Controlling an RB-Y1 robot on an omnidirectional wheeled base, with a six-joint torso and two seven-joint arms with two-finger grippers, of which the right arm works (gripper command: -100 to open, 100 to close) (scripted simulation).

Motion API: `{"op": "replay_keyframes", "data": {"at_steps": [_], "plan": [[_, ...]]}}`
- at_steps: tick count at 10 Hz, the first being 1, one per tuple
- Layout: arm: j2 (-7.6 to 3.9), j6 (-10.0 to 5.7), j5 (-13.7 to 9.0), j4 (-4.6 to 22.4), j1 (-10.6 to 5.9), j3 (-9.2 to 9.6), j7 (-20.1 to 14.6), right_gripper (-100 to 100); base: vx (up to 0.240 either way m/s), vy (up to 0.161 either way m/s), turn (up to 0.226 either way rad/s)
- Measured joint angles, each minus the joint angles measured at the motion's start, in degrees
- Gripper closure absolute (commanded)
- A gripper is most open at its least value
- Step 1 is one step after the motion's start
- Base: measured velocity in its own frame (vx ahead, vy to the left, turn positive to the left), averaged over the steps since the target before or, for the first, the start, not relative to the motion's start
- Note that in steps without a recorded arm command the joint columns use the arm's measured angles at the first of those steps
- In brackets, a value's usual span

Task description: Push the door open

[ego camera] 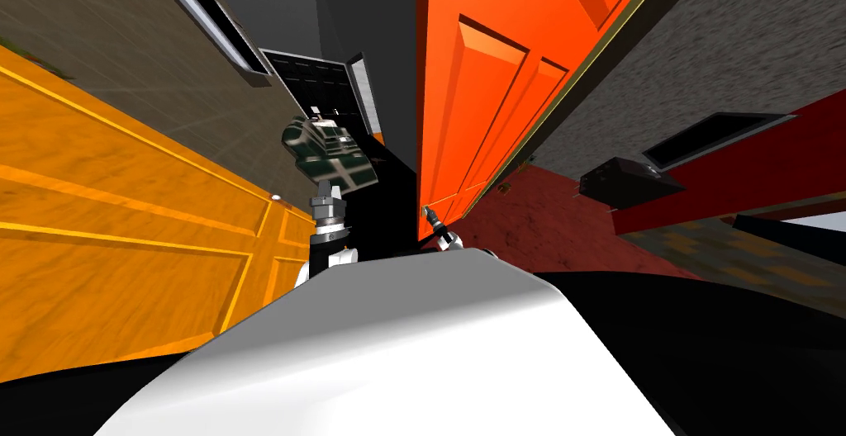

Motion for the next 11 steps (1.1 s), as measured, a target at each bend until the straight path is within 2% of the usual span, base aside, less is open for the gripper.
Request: {"op": "replay_keyframes", "data": {"at_steps": [5,7,9,10,11], "plan": [[-0.02,0.15,0.03,0.03,0.03,0.03,0.01,100,0.012,0.009,-0.005],[0.03,-0.52,-0.46,1.88,-0.26,-0.65,0.81,100,0.100,0.049,-0.015],[-0.13,-0.05,-0.67,1.50,-0.27,-0.88,0.81,100,0.133,0.078,-0.012],[-0.50,0.63,-0.63,-0.46,0.89,-0.80,0.62,100,0.138,0.097,-0.054],[-0.53,1.00,-0.91,-0.58,0.75,-1.19,0.79,100,0.143,0.097,-0.028]]}}
